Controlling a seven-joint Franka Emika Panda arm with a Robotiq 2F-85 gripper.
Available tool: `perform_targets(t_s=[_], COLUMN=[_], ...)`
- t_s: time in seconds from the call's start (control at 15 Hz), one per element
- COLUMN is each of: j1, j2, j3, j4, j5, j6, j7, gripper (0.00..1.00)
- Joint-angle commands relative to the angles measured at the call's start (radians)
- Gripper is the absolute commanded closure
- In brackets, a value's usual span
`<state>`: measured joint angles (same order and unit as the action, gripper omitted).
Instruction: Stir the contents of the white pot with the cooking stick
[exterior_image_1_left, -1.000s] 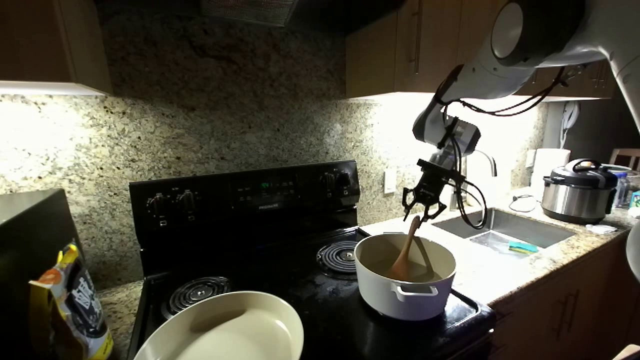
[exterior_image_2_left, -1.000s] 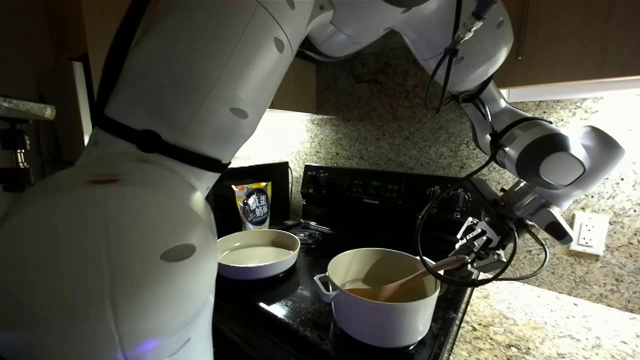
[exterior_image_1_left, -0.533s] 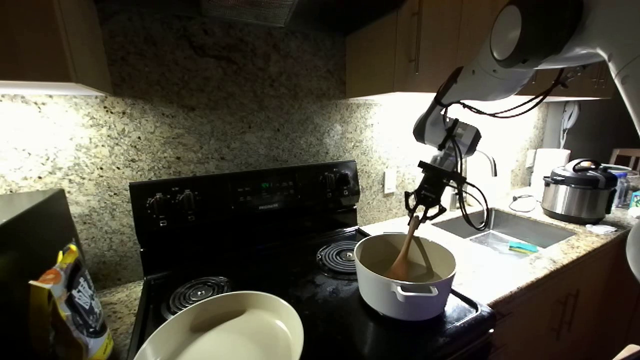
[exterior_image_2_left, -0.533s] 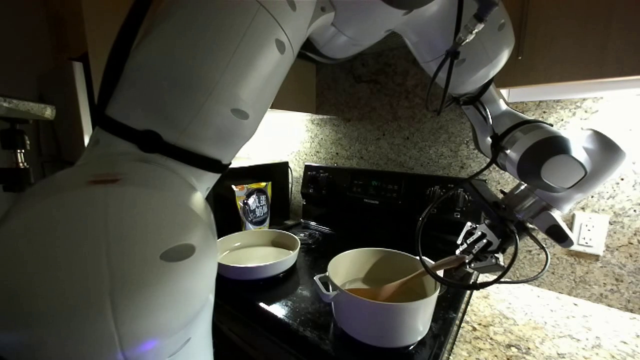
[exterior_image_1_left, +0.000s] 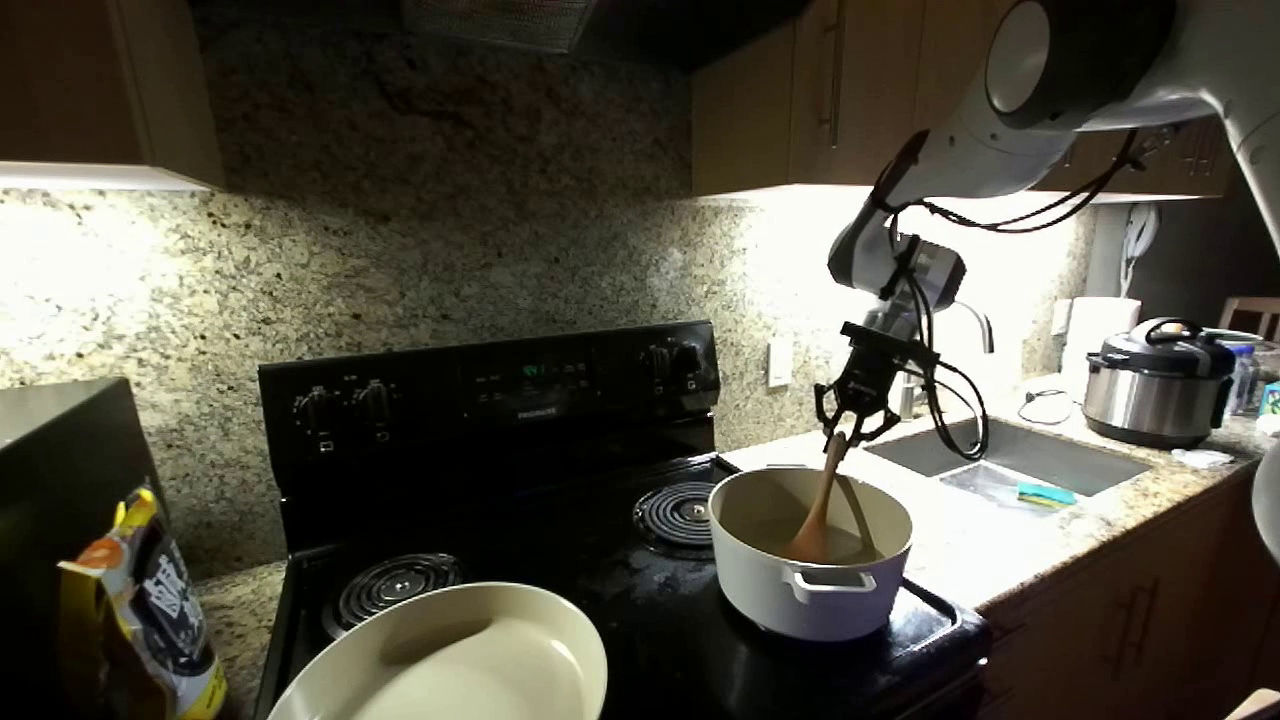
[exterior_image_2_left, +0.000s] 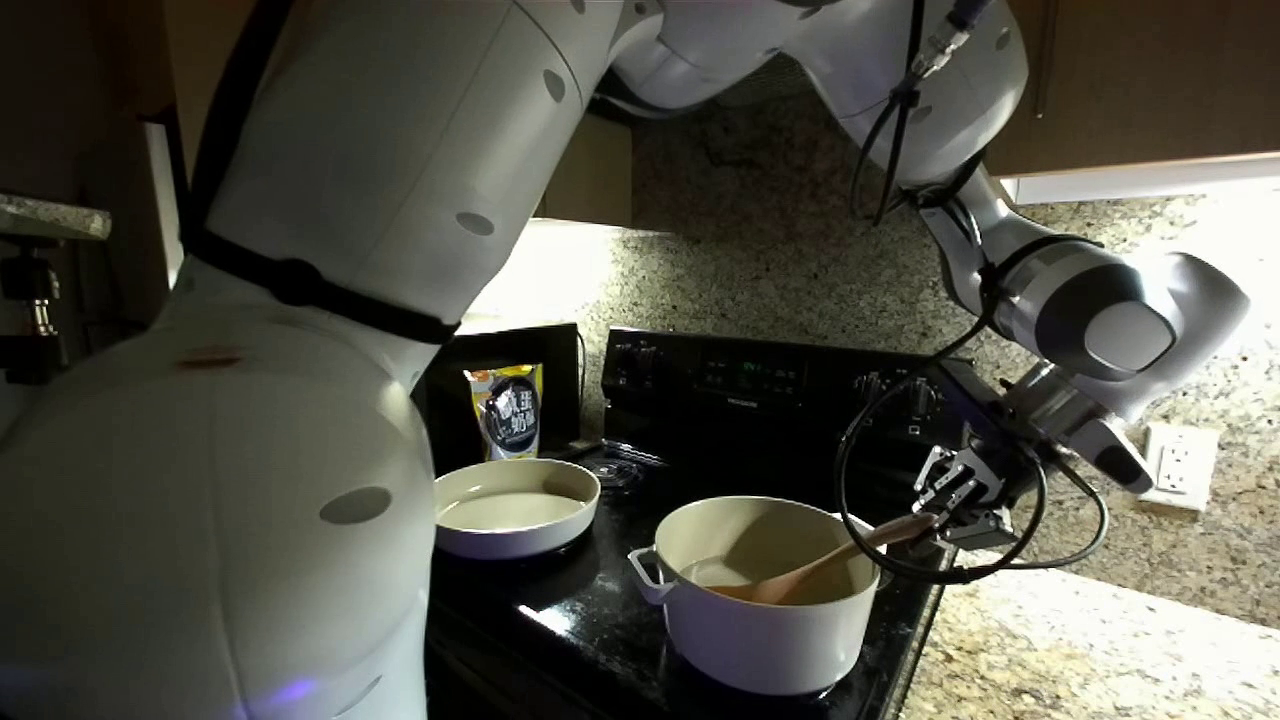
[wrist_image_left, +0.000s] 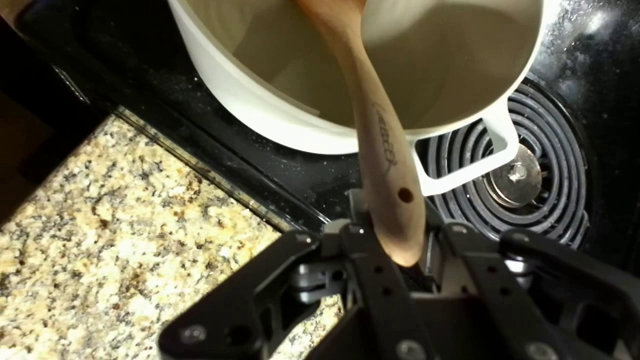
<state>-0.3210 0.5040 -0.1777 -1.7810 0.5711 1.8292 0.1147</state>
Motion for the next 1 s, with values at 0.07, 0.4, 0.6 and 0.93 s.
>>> perform_targets(t_s=[0.07,0.4,0.6,0.93], j1=[0.005,0.013,0.029,0.1], j2=[-0.133,-0.254,-0.3,-0.374], j3=[-0.012,-0.02,-0.015,-0.003], j4=[-0.142,-0.259,-0.309,-0.408], j5=[-0.048,-0.065,-0.055,-0.06], j6=[0.023,0.06,0.107,0.353], j7=[-0.061,-0.088,-0.066,0.043], gripper=[0.94,0.94,0.94,0.94])
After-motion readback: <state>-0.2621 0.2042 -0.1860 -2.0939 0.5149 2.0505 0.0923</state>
